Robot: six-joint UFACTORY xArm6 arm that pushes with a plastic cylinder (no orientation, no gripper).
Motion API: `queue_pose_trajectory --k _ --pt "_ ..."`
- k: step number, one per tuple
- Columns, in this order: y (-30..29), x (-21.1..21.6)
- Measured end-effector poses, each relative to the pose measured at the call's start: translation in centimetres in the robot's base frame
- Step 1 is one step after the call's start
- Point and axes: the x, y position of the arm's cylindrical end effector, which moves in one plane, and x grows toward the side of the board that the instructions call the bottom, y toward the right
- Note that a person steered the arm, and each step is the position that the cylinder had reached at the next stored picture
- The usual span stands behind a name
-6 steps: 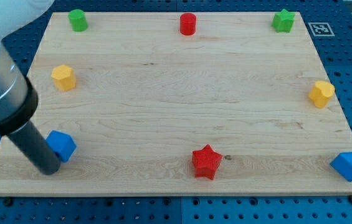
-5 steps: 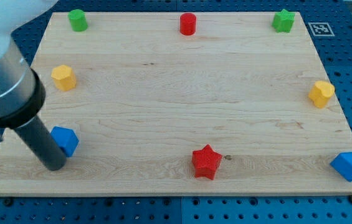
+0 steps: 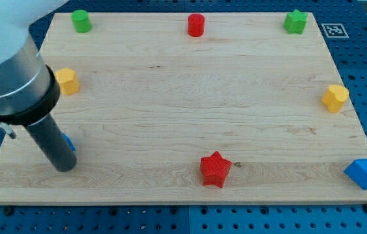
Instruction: Move the blue cube towards the bottom of the yellow hexagon
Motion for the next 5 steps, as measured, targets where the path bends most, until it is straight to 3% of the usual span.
queue_pose_trajectory --k 5 --pt "-3.7 -1.1"
